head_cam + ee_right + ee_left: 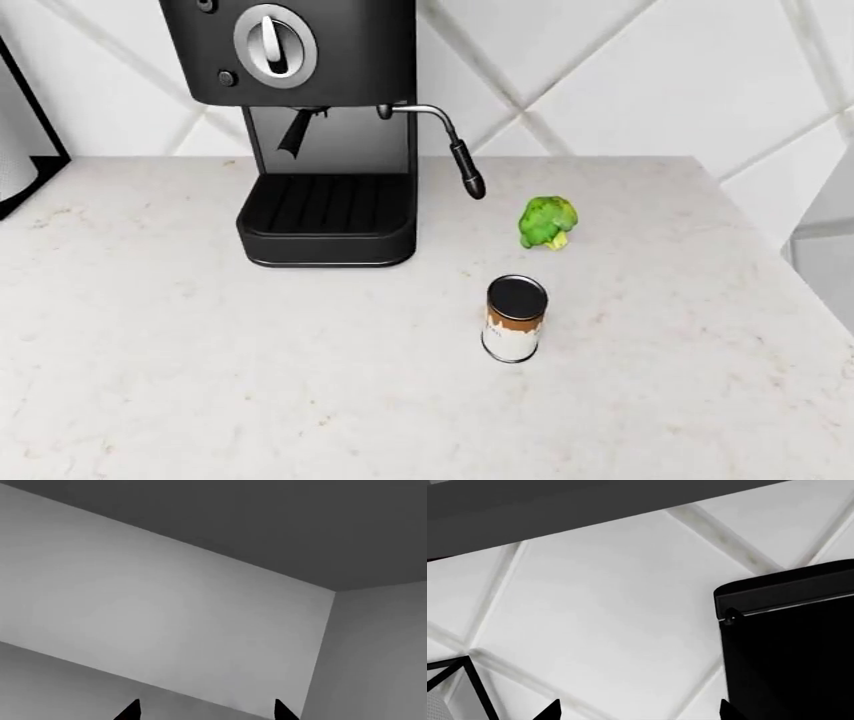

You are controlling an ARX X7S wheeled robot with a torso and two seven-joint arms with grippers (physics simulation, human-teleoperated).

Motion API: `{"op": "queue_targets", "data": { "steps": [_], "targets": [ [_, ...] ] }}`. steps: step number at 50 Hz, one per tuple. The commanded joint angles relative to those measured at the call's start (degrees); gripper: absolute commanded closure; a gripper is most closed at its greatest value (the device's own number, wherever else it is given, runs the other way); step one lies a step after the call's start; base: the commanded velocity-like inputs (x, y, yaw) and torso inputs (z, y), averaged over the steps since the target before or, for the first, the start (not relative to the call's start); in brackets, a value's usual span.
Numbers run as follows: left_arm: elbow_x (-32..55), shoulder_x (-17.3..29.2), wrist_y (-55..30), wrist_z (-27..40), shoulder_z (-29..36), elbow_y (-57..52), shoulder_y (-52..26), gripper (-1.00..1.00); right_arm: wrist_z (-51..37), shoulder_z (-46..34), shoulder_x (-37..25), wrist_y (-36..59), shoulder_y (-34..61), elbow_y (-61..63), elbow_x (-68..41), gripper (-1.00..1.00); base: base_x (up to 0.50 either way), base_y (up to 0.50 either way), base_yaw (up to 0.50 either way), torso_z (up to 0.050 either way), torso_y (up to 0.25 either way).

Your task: Pick the cans from the counter and place them in their designated side in the cabinet.

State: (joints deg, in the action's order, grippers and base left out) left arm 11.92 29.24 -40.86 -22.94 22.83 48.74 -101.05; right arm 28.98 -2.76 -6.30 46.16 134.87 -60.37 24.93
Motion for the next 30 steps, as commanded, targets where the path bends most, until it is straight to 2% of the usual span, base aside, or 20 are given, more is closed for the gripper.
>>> {"op": "queue_targets", "data": {
  "steps": [1, 15, 30],
  "targets": [
    [-0.09, -0.19, 0.25, 0.14, 0.10, 0.15, 0.05, -1.00, 0.06, -0.06, 0.00, -0.15, 0.12, 0.12, 0.07, -1.00, 0.00, 0.00, 0.00, 0.000, 0.000],
    [0.15, 0.21, -0.53, -0.13, -0.07, -0.67, -0.44, -1.00, 0.06, -0.06, 0.00, -0.15, 0.12, 0.12, 0.07, -1.00, 0.00, 0.00, 0.00, 0.000, 0.000],
    [0.27, -0.08, 0.57, -0.08, -0.28, 0.34, -0.19, -1.00, 0.06, -0.06, 0.00, -0.15, 0.12, 0.12, 0.07, -1.00, -0.49, 0.00, 0.00, 0.000, 0.001]
  ]
}}
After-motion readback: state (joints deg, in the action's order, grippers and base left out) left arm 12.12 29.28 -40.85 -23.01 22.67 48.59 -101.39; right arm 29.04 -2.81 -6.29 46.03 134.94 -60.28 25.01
